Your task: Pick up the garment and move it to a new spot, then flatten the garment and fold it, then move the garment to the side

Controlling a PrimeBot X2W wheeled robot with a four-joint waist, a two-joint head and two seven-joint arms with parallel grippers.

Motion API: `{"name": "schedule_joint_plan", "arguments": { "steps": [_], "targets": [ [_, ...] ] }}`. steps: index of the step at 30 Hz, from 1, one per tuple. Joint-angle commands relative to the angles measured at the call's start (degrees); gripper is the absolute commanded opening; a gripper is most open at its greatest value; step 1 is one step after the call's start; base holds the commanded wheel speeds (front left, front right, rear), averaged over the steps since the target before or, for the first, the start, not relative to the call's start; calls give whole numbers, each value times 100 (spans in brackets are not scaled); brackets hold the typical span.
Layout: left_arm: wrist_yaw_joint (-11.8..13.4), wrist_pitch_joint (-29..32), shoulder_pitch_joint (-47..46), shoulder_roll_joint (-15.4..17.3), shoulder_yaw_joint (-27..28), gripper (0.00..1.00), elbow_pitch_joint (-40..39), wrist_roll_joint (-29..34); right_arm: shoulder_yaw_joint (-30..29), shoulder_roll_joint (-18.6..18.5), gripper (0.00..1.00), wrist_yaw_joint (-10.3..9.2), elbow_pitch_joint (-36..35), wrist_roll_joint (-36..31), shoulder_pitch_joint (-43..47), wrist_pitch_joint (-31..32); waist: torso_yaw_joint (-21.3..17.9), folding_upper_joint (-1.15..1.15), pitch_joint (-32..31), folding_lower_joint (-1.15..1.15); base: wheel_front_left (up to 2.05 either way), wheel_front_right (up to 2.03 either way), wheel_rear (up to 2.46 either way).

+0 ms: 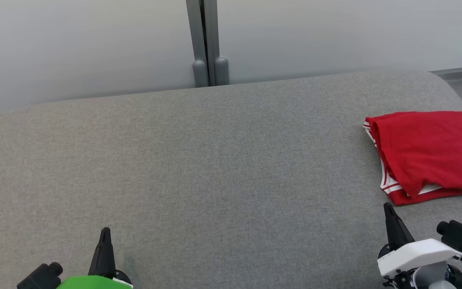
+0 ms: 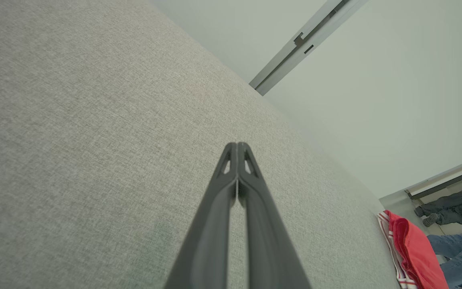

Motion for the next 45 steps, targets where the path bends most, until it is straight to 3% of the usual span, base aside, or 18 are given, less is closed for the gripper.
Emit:
{"name": "schedule_joint_plan", "arguments": {
  "steps": [1, 45],
  "targets": [
    [-32, 43, -173, 58, 55, 0, -65, -204, -30, -33, 0, -1, -112, 225, -149, 45, 1, 0, 1, 0, 0, 0, 0],
    [-89, 811, -685, 92, 481, 0, 9, -2698, -208, -60, 0, -3, -369, 3238, -270, 820, 22, 0, 23, 0, 0, 0, 0]
  ]
}}
